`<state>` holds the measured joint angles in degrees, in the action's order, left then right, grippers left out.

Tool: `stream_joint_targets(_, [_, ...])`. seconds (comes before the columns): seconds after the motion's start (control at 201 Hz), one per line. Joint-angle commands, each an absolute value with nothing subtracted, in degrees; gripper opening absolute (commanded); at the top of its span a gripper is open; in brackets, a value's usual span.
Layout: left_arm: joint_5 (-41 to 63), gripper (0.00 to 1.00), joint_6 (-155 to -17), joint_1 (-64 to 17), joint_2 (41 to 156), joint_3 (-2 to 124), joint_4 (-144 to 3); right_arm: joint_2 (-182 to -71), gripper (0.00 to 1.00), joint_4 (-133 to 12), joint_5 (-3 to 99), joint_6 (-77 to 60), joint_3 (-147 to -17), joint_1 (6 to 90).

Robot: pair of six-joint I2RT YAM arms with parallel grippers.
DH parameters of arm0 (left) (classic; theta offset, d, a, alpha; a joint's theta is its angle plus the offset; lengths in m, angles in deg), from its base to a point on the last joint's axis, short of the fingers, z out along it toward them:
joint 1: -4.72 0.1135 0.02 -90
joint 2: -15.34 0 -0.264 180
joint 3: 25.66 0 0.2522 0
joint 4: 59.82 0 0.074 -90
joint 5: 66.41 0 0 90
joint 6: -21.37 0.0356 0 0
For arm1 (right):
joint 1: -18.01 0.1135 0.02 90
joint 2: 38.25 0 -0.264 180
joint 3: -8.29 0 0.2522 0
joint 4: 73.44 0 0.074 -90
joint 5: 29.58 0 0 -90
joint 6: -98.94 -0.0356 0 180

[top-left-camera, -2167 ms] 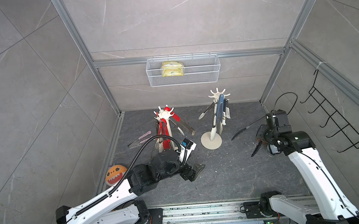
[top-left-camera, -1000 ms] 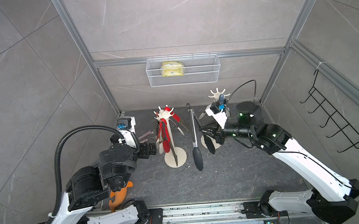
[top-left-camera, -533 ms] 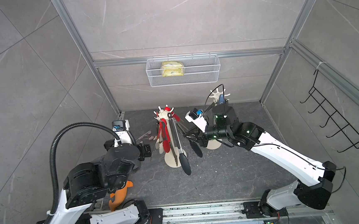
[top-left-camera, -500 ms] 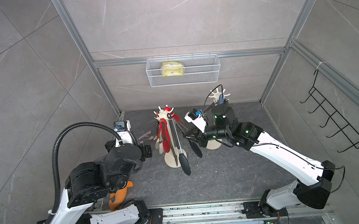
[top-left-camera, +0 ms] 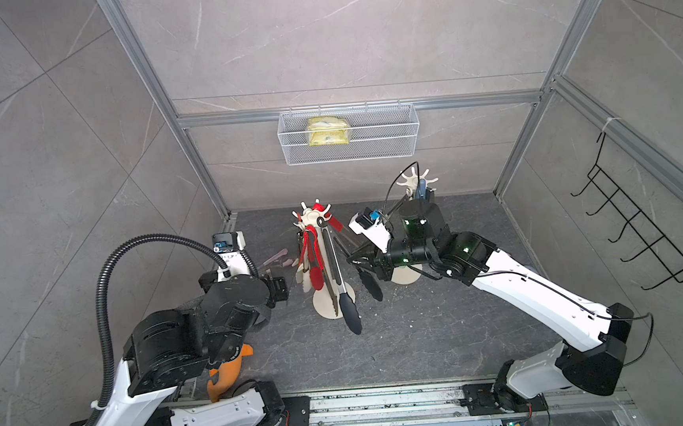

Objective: Hang food tongs on kitchen utensil racks
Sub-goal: Hang the food tongs on the rack.

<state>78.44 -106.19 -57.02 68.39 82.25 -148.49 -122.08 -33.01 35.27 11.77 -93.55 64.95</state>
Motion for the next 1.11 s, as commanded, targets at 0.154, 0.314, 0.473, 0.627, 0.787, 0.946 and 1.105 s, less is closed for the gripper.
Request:
stream_joint_targets(0.154, [77.8, 0.99, -105.8, -56.8, 68.1, 81.5, -145.5, -122.5, 0.0, -31.4, 36.1, 12.5, -93.8, 65.3])
stream_joint_targets(0.314, [78.1, 0.99, -105.0, -56.8, 67.5, 80.8, -144.5, -121.8, 0.0, -30.8, 36.9, 12.7, -92.8, 65.3])
stream_joint_targets(0.473, [78.2, 0.99, -105.1, -56.8, 67.2, 80.5, -144.3, -121.0, 0.0, -29.9, 37.7, 13.2, -92.2, 65.3])
stream_joint_targets(0.627, [78.4, 0.99, -104.8, -56.8, 67.2, 80.0, -143.9, -120.5, 0.0, -29.3, 37.6, 13.3, -91.8, 65.2])
stream_joint_targets(0.787, [78.6, 0.99, -104.5, -56.8, 67.3, 79.6, -143.1, -120.3, 0.0, -28.7, 37.3, 13.8, -91.7, 65.3])
stream_joint_targets(0.946, [78.9, 0.99, -104.3, -56.8, 67.2, 79.0, -142.4, -122.2, 0.0, -27.4, 37.7, 14.0, -93.5, 65.3])
stream_joint_targets(1.105, [78.9, 0.99, -104.6, -56.7, 67.2, 77.9, -142.3, -123.1, 0.0, -27.0, 38.9, 13.7, -93.9, 65.3])
